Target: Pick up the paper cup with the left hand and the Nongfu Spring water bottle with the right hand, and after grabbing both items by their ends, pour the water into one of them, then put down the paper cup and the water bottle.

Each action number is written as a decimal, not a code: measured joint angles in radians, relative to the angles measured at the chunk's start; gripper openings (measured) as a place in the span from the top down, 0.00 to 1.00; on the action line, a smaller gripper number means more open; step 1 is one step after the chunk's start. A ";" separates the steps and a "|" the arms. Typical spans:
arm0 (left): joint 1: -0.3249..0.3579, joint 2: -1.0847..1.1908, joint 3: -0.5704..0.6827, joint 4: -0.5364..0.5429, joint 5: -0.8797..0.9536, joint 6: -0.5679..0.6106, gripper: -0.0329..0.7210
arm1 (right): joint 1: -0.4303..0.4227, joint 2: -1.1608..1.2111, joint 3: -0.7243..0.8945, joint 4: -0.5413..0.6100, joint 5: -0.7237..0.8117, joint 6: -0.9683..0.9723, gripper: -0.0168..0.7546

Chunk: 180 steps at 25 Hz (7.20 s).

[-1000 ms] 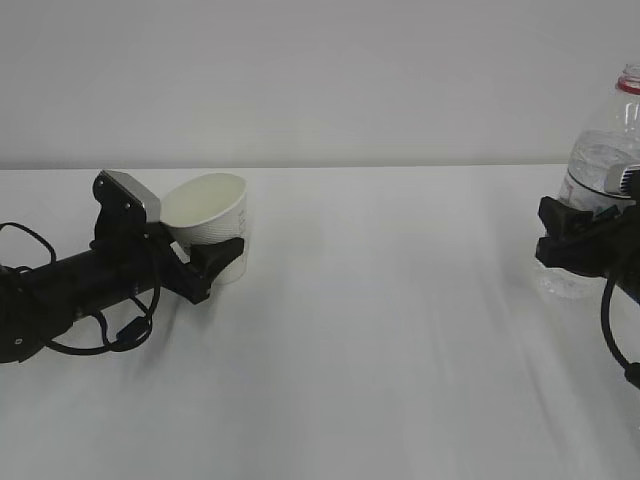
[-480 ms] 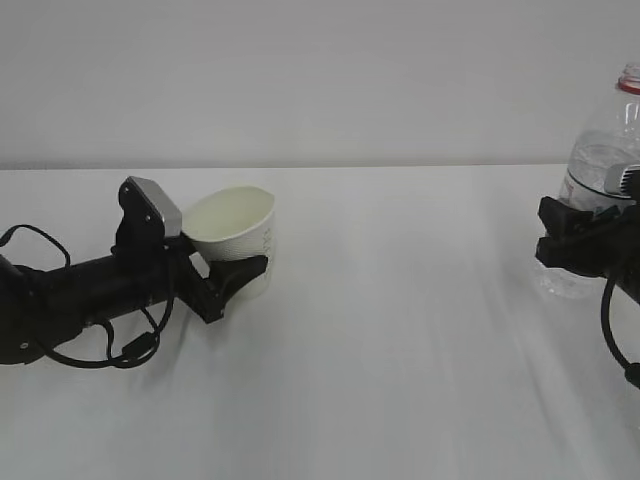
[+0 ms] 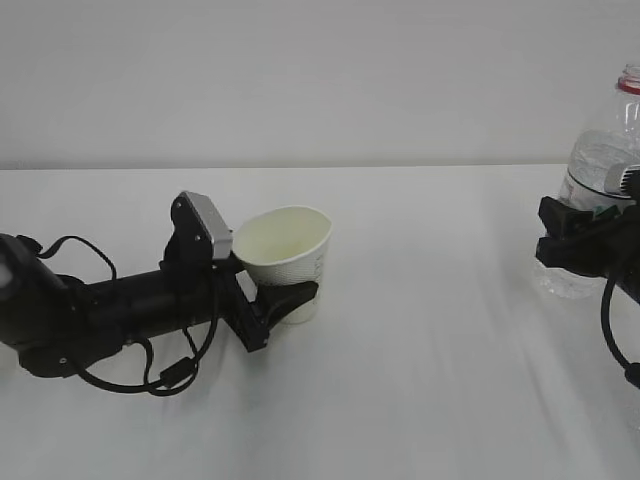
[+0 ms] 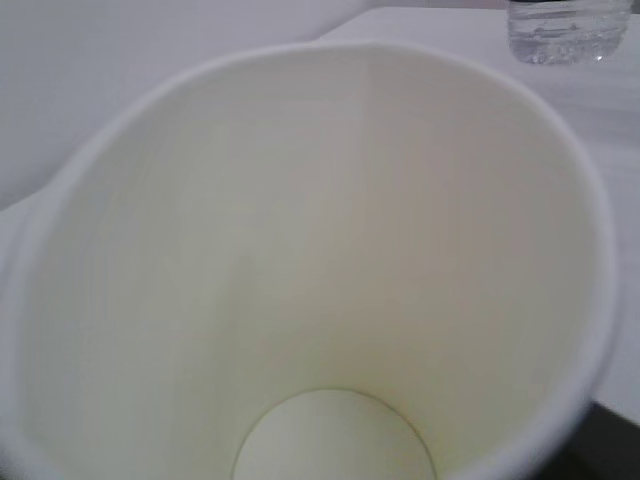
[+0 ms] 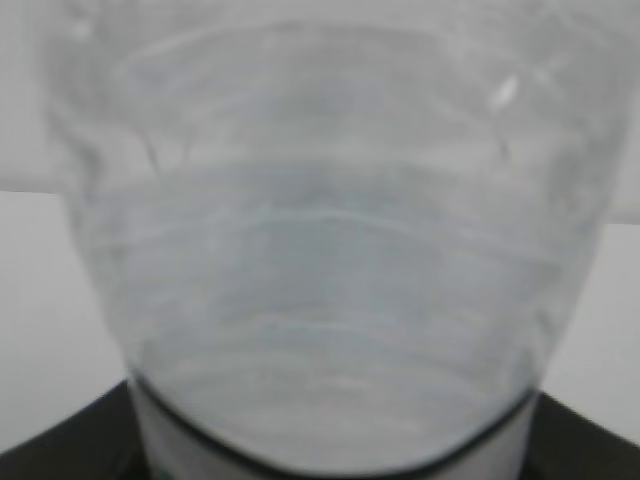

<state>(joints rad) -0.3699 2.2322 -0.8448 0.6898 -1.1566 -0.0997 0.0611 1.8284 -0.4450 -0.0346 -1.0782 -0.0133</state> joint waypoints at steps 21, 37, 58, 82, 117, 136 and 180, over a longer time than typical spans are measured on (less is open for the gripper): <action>-0.173 -0.002 -0.129 0.074 0.005 -0.209 0.24 | 0.000 0.000 0.000 0.000 0.000 0.000 0.41; -0.275 -0.002 -0.199 0.138 0.123 -0.293 0.24 | 0.000 0.000 0.000 0.000 0.000 -0.002 0.41; -0.280 -0.002 -0.199 0.134 0.128 -0.296 0.24 | 0.000 -0.127 0.107 -0.010 0.000 -0.027 0.41; -0.280 -0.002 -0.199 0.134 0.071 -0.296 0.26 | 0.000 -0.224 0.194 0.063 0.020 0.025 0.41; -0.280 -0.002 -0.199 0.164 0.076 -0.296 0.26 | 0.000 -0.511 0.202 0.008 0.375 -0.039 0.41; -0.280 -0.002 -0.199 0.218 0.104 -0.296 0.28 | 0.000 -0.511 0.202 0.063 0.369 -0.382 0.41; -0.322 -0.002 -0.199 0.226 0.053 -0.296 0.28 | 0.000 -0.513 0.202 0.065 0.253 -0.770 0.41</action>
<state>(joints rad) -0.6915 2.2305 -1.0434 0.9156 -1.1034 -0.3961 0.0611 1.3157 -0.2428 0.0299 -0.8253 -0.7829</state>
